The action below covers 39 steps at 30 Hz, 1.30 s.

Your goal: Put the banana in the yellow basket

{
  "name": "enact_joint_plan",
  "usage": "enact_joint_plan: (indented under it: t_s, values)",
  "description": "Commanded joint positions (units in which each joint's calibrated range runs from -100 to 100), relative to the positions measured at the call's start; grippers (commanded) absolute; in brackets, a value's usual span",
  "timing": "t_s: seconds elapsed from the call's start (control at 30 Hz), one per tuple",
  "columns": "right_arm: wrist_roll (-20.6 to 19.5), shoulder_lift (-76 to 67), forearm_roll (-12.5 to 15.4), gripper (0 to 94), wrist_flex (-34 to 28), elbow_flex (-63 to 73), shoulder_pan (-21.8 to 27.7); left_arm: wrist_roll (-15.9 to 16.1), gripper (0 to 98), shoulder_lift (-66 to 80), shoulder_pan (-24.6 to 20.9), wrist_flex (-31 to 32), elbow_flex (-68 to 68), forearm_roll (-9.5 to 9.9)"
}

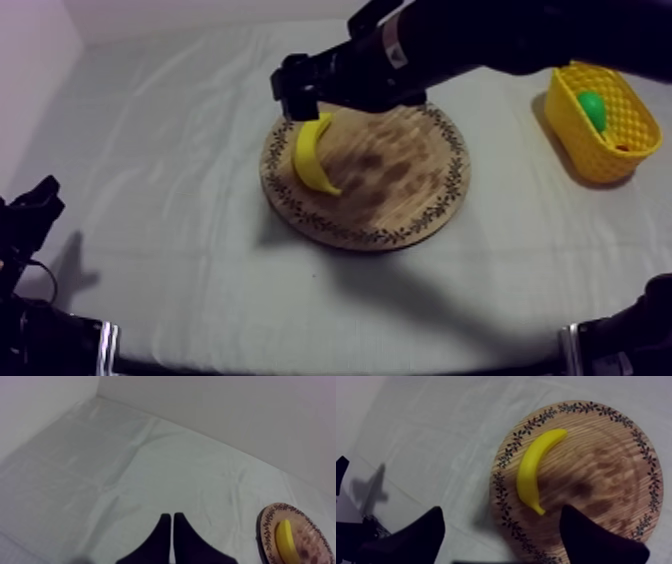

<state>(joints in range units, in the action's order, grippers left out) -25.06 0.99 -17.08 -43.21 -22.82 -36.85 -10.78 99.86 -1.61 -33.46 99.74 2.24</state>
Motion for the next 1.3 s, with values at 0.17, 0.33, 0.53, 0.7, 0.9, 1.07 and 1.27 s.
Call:
enact_joint_plan:
  t_s: [0.17,0.33,0.53,0.7,0.9,1.07,1.27]
  values:
    - [0.61,1.08,0.33,92.6,0.18,0.09,-0.12,0.01,0.1,-0.03,-0.02,0.00,0.04,-0.02]
    - [0.44,2.98,0.50,92.3,-1.58,2.05,0.19,0.01,0.1,-0.03,-0.02,0.00,0.04,-0.02]
    - [1.11,6.03,0.67,91.3,-2.80,3.71,0.39,0.01,0.1,-0.03,-0.02,0.00,0.04,-0.02]
    - [1.96,11.85,1.50,90.5,-5.77,8.40,0.81,0.01,0.1,-0.03,-0.02,0.00,0.04,-0.02]
    - [0.28,20.90,-0.12,89.3,-8.58,13.44,1.05,0.01,0.1,-0.03,-0.02,0.00,0.04,-0.02]
    - [-2.80,28.81,-2.78,88.8,-10.54,16.93,0.20,0.01,0.1,-0.03,-0.02,0.00,0.04,-0.02]
    - [-3.47,36.50,-2.78,88.7,-12.81,22.99,0.78,0.01,0.1,-0.03,-0.02,0.00,0.04,-0.02]
